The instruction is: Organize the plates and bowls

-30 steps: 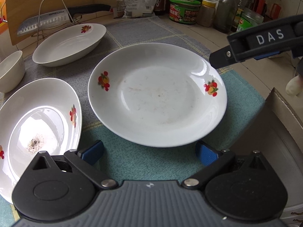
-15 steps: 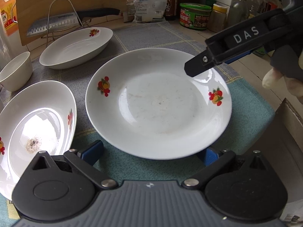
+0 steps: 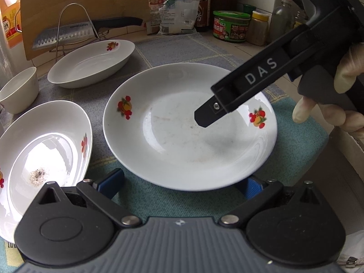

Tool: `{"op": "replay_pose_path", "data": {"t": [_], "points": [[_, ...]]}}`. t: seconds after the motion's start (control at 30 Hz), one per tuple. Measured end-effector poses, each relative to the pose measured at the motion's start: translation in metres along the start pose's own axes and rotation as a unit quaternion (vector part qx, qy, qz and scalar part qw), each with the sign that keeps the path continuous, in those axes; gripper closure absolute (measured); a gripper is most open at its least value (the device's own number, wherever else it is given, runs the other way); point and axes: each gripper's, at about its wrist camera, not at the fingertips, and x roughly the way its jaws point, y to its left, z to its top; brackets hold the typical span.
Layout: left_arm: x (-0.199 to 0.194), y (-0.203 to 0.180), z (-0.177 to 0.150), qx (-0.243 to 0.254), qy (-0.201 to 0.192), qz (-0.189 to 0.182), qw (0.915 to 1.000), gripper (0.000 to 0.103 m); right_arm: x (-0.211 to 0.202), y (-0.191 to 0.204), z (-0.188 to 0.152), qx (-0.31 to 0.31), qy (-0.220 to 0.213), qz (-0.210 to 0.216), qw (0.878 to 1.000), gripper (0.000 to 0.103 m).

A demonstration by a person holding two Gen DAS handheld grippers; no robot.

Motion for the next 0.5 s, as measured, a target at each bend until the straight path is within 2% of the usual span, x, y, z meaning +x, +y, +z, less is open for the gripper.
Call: {"op": "replay_pose_path", "data": {"t": [0.3, 0.5], "points": [[0.001, 0.003, 0.000, 0.019, -0.012, -0.017, 0.9996, 0.000, 0.006, 0.016, -0.001, -0.054, 0.022, -0.049, 0.997, 0.000], [0.001, 0.006, 0.001, 0.028, -0.014, -0.025, 0.9992, 0.000, 0.005, 0.015, 0.001, -0.069, 0.030, -0.041, 0.996, 0.000]]}}
